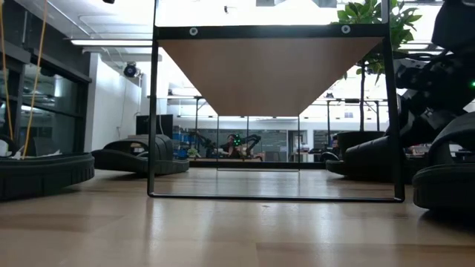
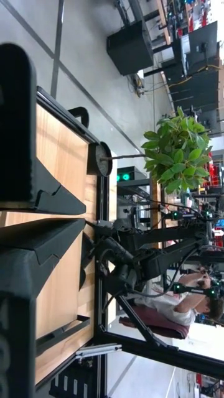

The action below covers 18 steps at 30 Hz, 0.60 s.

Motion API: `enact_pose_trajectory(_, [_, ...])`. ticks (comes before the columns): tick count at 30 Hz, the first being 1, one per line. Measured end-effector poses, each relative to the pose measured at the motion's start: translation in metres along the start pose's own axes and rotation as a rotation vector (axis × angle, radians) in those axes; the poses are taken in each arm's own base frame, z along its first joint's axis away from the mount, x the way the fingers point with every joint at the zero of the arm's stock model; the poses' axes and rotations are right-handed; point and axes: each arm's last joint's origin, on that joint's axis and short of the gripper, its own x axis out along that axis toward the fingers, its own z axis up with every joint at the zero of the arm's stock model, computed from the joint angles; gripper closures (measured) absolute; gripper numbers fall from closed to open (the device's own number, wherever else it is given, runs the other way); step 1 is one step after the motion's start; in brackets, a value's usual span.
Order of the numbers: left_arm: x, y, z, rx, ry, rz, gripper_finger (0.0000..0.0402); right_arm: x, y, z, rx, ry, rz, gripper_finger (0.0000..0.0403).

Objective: Pick and place slides into the shelf
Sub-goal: Put the top right black slipper on the shelf

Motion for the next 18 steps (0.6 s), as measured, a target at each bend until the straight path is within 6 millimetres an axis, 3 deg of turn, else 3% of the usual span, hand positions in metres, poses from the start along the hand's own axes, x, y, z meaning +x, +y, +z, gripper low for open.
enact_pose_trajectory(12, [0.0000,0.0000,0.0001,0.000,0.000,0.000,0.0391,0.0020,-0.0008,0.0017,0.007,0.008,0.011,0.0287])
enact_pose_trajectory(18, [0.0000,0.0000,0.0000,0.000,0.000,0.000,0.0391,0.0020,-0.0006,0.0022,0.019,0.004,0.012,0.0332])
